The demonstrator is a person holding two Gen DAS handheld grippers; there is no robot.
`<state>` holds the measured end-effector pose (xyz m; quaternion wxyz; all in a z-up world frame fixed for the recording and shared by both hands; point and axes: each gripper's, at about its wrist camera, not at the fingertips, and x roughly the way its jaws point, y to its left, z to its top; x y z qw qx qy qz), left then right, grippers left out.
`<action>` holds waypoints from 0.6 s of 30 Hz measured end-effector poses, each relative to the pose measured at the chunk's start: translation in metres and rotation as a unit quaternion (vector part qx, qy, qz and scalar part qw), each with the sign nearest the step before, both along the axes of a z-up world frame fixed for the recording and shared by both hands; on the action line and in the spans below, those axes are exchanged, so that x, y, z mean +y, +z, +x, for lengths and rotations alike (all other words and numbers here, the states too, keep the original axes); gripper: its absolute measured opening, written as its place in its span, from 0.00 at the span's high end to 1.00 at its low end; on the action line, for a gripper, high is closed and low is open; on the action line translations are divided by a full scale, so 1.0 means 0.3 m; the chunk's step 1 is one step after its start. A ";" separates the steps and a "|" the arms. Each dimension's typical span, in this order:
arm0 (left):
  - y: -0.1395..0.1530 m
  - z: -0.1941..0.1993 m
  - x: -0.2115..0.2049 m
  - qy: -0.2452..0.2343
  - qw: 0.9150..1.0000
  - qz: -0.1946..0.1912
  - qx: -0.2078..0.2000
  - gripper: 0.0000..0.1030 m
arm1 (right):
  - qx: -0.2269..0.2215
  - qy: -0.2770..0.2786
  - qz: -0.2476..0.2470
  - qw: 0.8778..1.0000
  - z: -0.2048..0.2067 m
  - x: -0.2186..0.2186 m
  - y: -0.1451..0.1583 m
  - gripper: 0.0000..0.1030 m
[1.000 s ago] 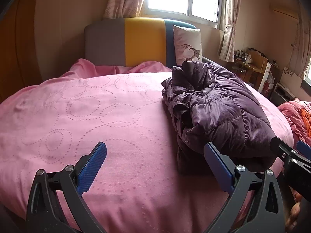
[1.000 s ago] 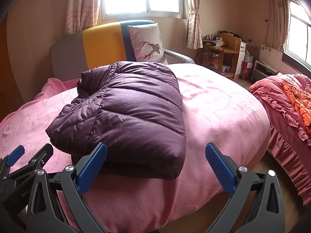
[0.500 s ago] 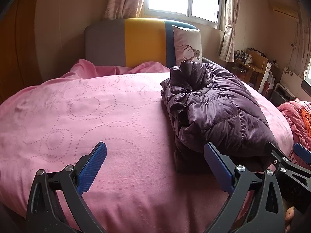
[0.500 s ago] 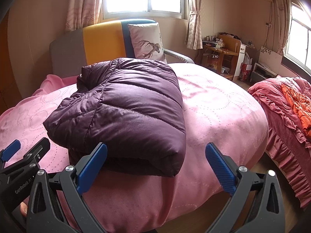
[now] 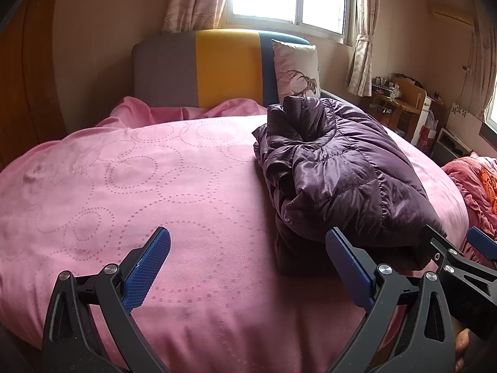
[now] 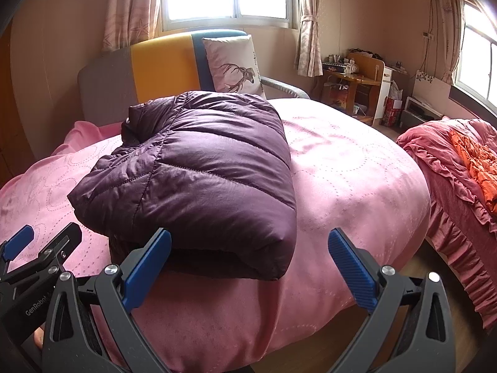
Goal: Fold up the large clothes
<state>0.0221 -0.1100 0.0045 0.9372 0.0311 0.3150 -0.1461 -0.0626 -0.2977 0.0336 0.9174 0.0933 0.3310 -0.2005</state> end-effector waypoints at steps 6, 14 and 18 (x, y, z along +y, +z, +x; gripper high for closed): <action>-0.001 -0.002 -0.002 0.002 1.000 0.002 -0.001 0.04 | 0.000 0.001 0.003 1.000 -0.001 0.003 -0.003 0.02; 0.014 -0.013 -0.003 -0.001 1.000 0.003 -0.005 0.04 | -0.001 0.003 0.006 1.000 -0.005 0.008 -0.003 0.02; 0.017 -0.017 -0.003 -0.002 1.000 0.002 -0.005 0.04 | 0.001 0.003 0.008 1.000 -0.006 0.007 -0.007 0.02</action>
